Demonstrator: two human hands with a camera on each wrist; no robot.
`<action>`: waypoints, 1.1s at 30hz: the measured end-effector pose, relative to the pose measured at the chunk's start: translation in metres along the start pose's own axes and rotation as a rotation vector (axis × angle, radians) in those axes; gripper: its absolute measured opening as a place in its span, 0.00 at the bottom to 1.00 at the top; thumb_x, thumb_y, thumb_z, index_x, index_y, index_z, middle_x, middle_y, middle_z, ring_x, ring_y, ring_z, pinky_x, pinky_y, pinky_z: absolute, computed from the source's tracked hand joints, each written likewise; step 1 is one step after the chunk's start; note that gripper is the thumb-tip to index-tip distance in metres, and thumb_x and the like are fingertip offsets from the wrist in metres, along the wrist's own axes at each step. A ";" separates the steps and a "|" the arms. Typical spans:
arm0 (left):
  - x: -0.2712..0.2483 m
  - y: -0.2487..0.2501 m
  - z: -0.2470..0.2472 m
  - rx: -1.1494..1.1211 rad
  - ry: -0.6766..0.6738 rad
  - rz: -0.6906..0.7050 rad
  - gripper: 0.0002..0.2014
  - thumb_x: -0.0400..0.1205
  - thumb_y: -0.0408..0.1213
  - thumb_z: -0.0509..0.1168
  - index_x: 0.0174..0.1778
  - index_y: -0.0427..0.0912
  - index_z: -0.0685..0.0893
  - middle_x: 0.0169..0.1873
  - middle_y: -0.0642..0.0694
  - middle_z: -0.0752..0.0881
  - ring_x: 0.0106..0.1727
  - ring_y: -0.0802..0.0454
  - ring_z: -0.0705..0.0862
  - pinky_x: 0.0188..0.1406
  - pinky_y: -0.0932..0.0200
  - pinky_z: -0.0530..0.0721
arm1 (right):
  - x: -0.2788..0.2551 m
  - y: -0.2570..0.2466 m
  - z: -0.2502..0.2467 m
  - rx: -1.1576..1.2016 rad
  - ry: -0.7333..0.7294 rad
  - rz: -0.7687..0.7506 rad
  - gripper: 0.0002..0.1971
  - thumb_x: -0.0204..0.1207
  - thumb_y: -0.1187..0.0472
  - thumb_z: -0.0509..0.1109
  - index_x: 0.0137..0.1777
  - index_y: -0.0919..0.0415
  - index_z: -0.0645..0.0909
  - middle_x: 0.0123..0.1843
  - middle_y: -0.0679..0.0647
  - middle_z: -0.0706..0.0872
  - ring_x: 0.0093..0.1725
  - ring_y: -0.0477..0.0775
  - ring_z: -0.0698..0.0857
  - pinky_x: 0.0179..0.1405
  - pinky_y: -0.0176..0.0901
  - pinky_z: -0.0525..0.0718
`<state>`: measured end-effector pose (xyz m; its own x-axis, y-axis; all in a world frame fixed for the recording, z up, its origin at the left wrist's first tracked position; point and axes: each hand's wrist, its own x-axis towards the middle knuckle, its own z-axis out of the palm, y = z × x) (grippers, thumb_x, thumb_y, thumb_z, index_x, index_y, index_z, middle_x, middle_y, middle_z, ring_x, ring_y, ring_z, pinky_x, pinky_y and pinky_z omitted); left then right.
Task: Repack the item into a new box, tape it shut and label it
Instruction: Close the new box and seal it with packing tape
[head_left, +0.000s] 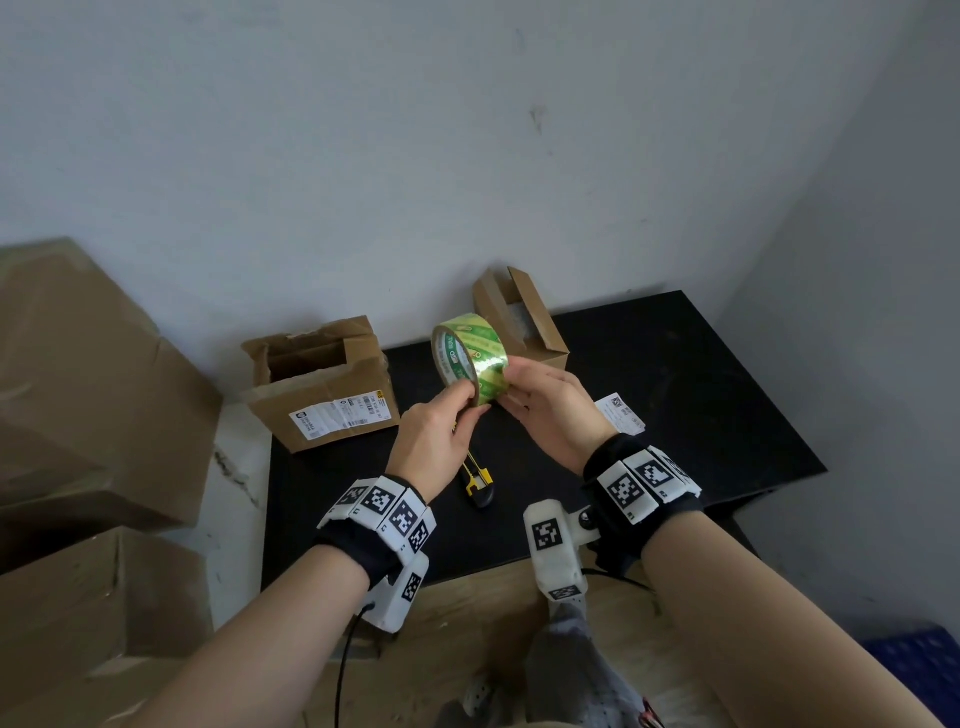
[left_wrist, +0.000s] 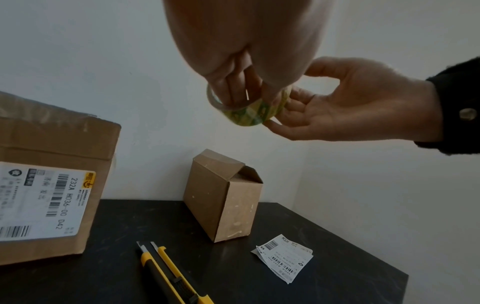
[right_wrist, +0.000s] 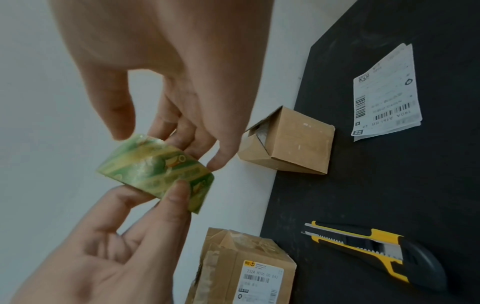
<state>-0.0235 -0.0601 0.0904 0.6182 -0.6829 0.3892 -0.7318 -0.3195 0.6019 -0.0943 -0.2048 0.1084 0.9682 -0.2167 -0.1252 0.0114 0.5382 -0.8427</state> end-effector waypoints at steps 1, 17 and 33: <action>0.001 0.001 -0.001 0.002 0.002 0.010 0.05 0.79 0.32 0.68 0.48 0.35 0.82 0.34 0.55 0.80 0.25 0.70 0.77 0.28 0.82 0.71 | -0.001 -0.001 0.001 -0.005 -0.014 -0.020 0.15 0.80 0.69 0.61 0.64 0.75 0.78 0.64 0.67 0.82 0.64 0.60 0.81 0.68 0.47 0.78; -0.002 0.002 0.001 0.090 0.002 0.104 0.09 0.77 0.27 0.69 0.52 0.35 0.84 0.45 0.41 0.88 0.46 0.48 0.88 0.45 0.64 0.83 | 0.002 0.002 0.014 -0.070 0.089 -0.018 0.16 0.78 0.72 0.64 0.64 0.77 0.75 0.55 0.61 0.85 0.53 0.51 0.85 0.52 0.37 0.84; -0.002 0.001 -0.001 0.176 -0.019 0.187 0.08 0.76 0.28 0.67 0.50 0.34 0.84 0.42 0.39 0.88 0.44 0.44 0.88 0.35 0.50 0.89 | 0.004 0.002 0.014 0.017 0.037 0.047 0.24 0.71 0.70 0.61 0.69 0.74 0.71 0.57 0.61 0.82 0.56 0.55 0.81 0.57 0.44 0.77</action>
<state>-0.0248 -0.0589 0.0905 0.4635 -0.7526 0.4678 -0.8724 -0.2949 0.3899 -0.0870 -0.1933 0.1139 0.9578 -0.2209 -0.1839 -0.0291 0.5619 -0.8267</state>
